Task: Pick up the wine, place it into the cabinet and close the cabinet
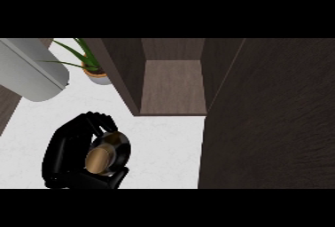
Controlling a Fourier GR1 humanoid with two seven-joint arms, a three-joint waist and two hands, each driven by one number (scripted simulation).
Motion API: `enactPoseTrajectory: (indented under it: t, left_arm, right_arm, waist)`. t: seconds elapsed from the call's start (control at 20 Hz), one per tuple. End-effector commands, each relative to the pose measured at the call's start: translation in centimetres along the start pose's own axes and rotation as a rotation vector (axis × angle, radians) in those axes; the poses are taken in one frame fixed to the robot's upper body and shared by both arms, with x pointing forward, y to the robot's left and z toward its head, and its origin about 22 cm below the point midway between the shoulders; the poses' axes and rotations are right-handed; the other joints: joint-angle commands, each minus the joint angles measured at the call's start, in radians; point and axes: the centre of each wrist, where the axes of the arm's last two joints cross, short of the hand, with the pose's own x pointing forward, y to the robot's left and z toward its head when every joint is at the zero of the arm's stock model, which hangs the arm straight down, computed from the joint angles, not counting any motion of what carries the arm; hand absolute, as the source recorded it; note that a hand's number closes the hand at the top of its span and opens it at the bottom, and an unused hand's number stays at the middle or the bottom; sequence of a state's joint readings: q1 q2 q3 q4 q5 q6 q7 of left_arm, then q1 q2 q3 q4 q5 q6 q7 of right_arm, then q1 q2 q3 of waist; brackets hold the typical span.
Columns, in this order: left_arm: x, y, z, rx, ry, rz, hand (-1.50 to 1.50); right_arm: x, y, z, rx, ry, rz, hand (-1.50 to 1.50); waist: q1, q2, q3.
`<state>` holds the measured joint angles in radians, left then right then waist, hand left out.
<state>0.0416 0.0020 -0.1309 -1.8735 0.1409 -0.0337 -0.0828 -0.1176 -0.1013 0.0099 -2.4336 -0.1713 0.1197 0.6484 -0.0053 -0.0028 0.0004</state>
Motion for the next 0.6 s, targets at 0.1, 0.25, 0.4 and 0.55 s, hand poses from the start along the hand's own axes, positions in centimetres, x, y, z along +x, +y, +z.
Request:
enactPoseTrajectory:
  t: [0.1, 0.25, 0.4, 0.55]
  left_arm:
    - [1.3, -6.2, -2.4, -0.043, -0.003, 0.038, 1.5]
    - [1.7, -7.0, -3.0, -0.045, -0.005, 0.052, 1.5]
    - [3.0, -10.1, -4.6, -0.04, 0.007, 0.054, 1.5]
    - [3.2, -11.5, -5.2, -0.013, 0.013, 0.088, 1.5]
  right_arm:
    - [0.5, 0.4, 2.5, 0.035, -0.039, -0.052, -1.5]
    - [0.8, -0.8, 2.3, 0.036, -0.053, -0.041, -1.5]
    - [0.8, 0.5, 2.4, 0.034, -0.073, -0.056, -1.5]
    - [1.0, 0.0, 2.5, 0.046, -0.054, -0.052, -1.5]
  waist:
    - [-0.011, 0.001, 0.001]
    - [-0.004, 0.002, 0.0]
    - [-0.01, 0.001, 0.0]
    - [-0.007, 0.001, 0.0]
